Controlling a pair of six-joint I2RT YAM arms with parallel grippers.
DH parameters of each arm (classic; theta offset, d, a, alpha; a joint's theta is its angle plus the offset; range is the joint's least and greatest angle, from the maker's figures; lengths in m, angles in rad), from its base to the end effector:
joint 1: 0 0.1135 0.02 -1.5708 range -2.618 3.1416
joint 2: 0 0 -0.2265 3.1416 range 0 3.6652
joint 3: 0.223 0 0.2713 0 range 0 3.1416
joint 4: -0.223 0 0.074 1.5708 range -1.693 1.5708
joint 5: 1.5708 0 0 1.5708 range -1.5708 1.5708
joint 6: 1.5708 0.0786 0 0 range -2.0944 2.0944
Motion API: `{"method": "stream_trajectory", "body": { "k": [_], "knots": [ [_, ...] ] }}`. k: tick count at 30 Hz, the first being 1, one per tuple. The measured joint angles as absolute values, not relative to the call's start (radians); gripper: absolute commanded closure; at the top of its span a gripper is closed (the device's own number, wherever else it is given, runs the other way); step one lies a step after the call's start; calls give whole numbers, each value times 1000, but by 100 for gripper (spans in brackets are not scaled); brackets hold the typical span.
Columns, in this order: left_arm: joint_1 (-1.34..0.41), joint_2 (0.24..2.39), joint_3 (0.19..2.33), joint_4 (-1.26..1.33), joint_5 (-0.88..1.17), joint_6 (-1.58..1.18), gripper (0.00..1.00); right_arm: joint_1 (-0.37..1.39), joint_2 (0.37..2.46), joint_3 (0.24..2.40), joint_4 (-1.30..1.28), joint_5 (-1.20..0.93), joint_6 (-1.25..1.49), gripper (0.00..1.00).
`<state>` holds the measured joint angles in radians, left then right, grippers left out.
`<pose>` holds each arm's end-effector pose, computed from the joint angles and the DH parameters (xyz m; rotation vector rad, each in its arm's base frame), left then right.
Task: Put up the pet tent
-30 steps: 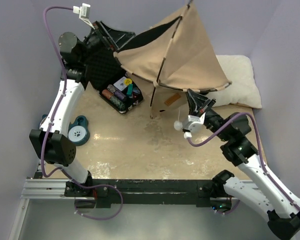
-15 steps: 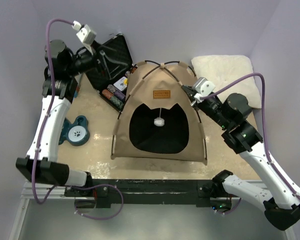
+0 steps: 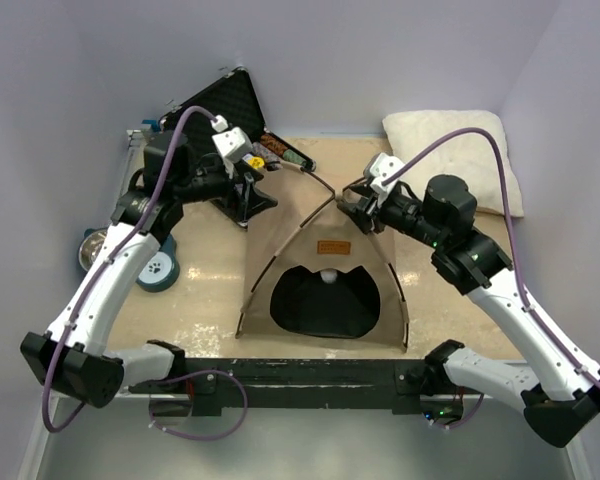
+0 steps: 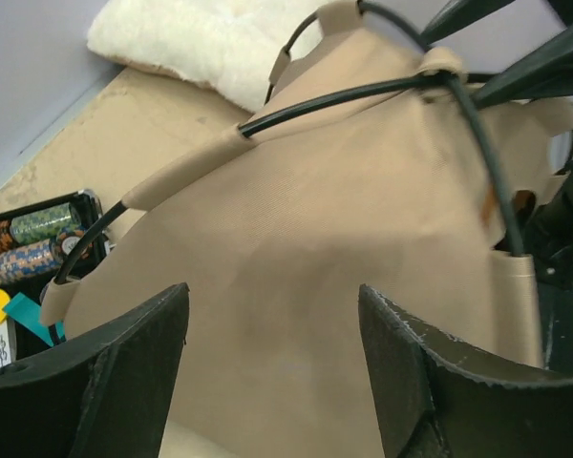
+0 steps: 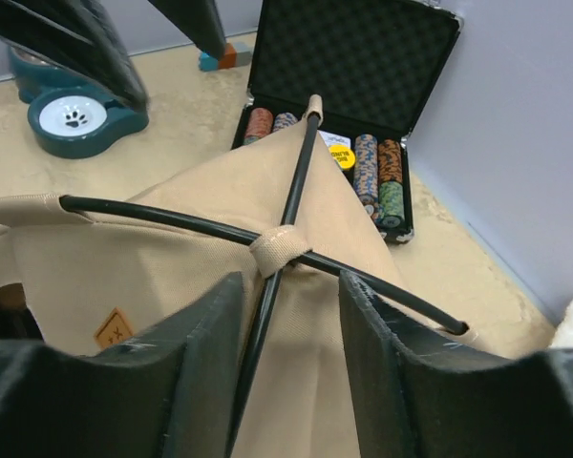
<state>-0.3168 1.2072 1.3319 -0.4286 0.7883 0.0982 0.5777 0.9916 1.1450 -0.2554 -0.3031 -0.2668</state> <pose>0.2848 -0.1520 0.3789 0.9050 1.6411 -0.8846 0.2356 0.1816 0.3876 -0.8974 1.4337 0.4870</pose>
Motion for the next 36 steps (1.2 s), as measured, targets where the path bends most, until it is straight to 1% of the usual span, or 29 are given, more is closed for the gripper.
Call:
{"method": "stream_trajectory", "body": {
  "k": [1,3,4,7,9,12,13,16,20,24,29,31,33,34,35,36],
  "knots": [
    [-324,1232,1332,-432,770,111,28,578,992,1150,-263,-310,-265,41],
    [-331,1269,1333,-445,751,127,23,578,995,1168,-283,-318,-259,34],
    [-335,1286,1334,-454,749,137,19,578,997,1184,-294,-323,-257,31],
    [-337,1300,1335,-485,752,148,8,570,1000,1253,-309,-318,-238,25],
    [-337,1274,1334,-479,751,146,5,538,997,1304,-308,-310,-225,20],
    [-336,1201,1335,-475,742,135,2,400,1001,1375,-301,-313,-208,17],
    [-333,1179,1337,-476,743,131,0,353,1009,1392,-299,-308,-202,14],
    [-310,1156,1362,-480,744,114,0,162,1091,1463,-296,-279,-196,9],
    [-270,1191,1411,-496,731,90,0,43,1324,1560,-283,-153,-244,7],
    [-264,1245,1467,-534,727,90,0,-31,1725,1737,-314,-23,-287,4],
    [-264,1245,1468,-593,759,99,0,-95,2089,1792,-371,100,-338,2],
    [-264,1240,1468,-619,796,118,0,-108,2200,1826,-406,118,-352,2],
    [-264,1229,1459,-647,843,146,1,-113,2264,1851,-407,121,-361,8],
    [-265,1222,1456,-661,858,154,1,-112,2281,1860,-406,122,-364,15],
    [-265,1216,1451,-678,872,165,2,-110,2292,1869,-404,121,-368,25],
    [-267,1212,1448,-688,883,174,3,-109,2297,1874,-404,120,-374,41]
  ]
}}
